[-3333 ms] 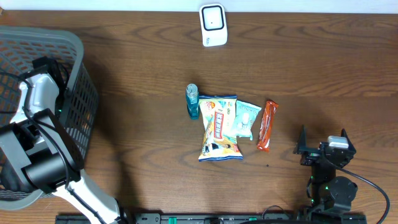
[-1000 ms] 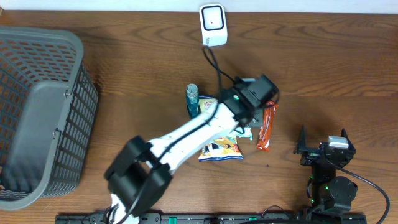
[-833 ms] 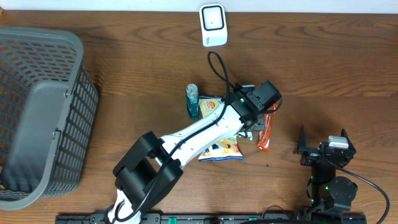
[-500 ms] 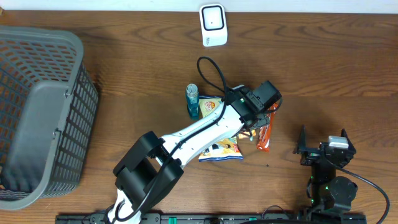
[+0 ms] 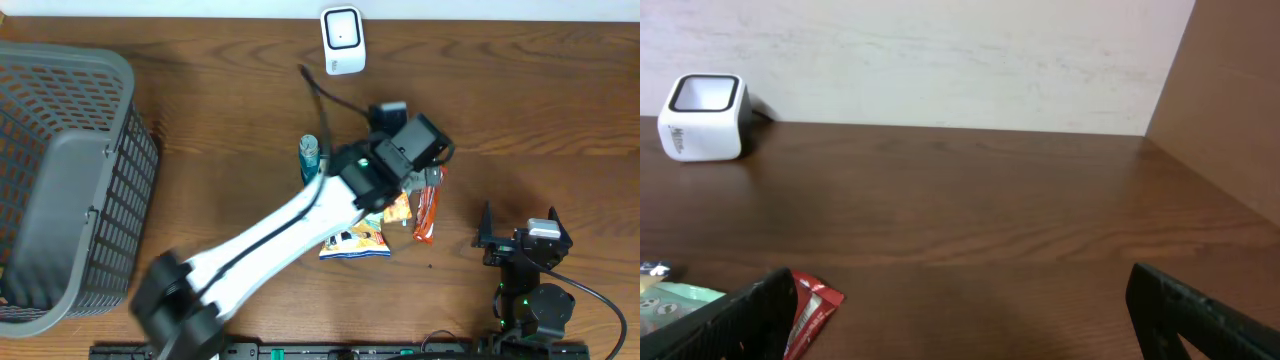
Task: Scan the item barcode
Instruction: 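Release the Kleenex pack and retract the left arm up and away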
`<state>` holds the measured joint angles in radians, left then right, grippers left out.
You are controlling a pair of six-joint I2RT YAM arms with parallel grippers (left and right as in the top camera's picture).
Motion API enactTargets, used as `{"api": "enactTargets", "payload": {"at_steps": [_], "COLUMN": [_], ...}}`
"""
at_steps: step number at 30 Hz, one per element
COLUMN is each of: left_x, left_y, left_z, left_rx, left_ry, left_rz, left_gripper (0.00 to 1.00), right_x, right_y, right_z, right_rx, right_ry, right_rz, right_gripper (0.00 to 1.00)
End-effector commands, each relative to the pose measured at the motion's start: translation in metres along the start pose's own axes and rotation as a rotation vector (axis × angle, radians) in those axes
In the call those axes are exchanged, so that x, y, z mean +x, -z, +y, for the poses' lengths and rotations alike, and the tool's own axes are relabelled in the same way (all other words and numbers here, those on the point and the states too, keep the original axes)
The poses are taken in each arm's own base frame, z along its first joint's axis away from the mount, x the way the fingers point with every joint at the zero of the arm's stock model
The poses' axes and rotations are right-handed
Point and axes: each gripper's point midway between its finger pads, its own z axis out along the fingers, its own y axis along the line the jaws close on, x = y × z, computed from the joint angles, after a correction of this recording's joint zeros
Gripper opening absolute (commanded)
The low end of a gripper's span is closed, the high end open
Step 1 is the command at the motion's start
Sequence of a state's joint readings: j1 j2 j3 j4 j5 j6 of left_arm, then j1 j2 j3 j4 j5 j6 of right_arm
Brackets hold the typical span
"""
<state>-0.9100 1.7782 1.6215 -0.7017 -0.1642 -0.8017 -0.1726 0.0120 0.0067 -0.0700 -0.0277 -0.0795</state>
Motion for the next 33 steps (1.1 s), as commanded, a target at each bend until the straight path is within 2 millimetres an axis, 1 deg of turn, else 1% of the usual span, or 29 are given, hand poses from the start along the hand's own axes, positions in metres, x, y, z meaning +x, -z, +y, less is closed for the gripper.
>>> {"api": "enactTargets", "payload": {"at_steps": [1,2,3,5,6,8,9,10,12,15,17,19,20,23,25,33], "left_x": [-0.102,-0.119,-0.138,-0.169,-0.182,-0.201,-0.208,-0.215,-0.225,-0.230,-0.230,-0.231,-0.233,-0.235,-0.235,-0.228], "left_y": [0.104,0.126,0.154,0.205,0.231,0.274,0.293,0.314,0.352,0.400,0.422,0.445,0.461,0.490,0.498,0.502], "left_z": [0.011,0.013,0.016,0.021,0.024,0.029,0.033,0.042,0.065,0.097,0.108,0.111,0.113,0.117,0.118,0.126], "left_rx": [-0.079,-0.092,-0.105,-0.119,-0.122,-0.140,-0.164,-0.209,-0.327,-0.498,-0.577,-0.605,-0.614,-0.619,-0.627,-0.638], "left_ry": [-0.133,-0.139,-0.147,-0.162,-0.178,-0.242,-0.273,-0.288,-0.262,-0.214,-0.235,-0.262,-0.256,-0.222,-0.218,-0.228], "left_rz": [-0.420,-0.490,-0.573,-0.709,-0.772,-0.861,-0.902,-0.945,-1.022,-1.104,-1.127,-1.168,-1.207,-1.285,-1.304,-1.294], "left_gripper": [0.98,0.98,0.98,0.98,0.98,0.98,0.98,0.98,0.98,0.98,0.98,0.98,0.98,0.98,0.98,0.98], "right_x": [0.000,0.000,0.000,0.000,0.000,0.000,0.000,0.000,0.000,0.000,0.000,0.000,0.000,0.000,0.000,0.000], "right_y": [0.000,0.000,0.000,0.000,0.000,0.000,0.000,0.000,0.000,0.000,0.000,0.000,0.000,0.000,0.000,0.000], "right_z": [0.000,0.000,0.000,0.000,0.000,0.000,0.000,0.000,0.000,0.000,0.000,0.000,0.000,0.000,0.000,0.000], "right_rx": [-0.001,-0.001,-0.001,-0.001,-0.001,-0.001,-0.001,-0.001,-0.001,-0.001,-0.001,-0.001,-0.001,-0.001,-0.001,-0.001], "right_ry": [-0.012,-0.012,-0.012,-0.012,-0.012,-0.012,-0.012,-0.012,-0.012,-0.012,-0.012,-0.012,-0.012,-0.012,-0.012,-0.012], "right_rz": [-0.001,-0.001,-0.001,-0.001,-0.001,-0.001,-0.001,-0.001,-0.001,-0.001,-0.001,-0.001,-0.002,-0.001,-0.001,-0.001], "right_gripper": [0.99,0.99,0.99,0.99,0.99,0.99,0.99,0.99,0.99,0.99,0.99,0.99,0.99,0.99,0.99,0.99]}}
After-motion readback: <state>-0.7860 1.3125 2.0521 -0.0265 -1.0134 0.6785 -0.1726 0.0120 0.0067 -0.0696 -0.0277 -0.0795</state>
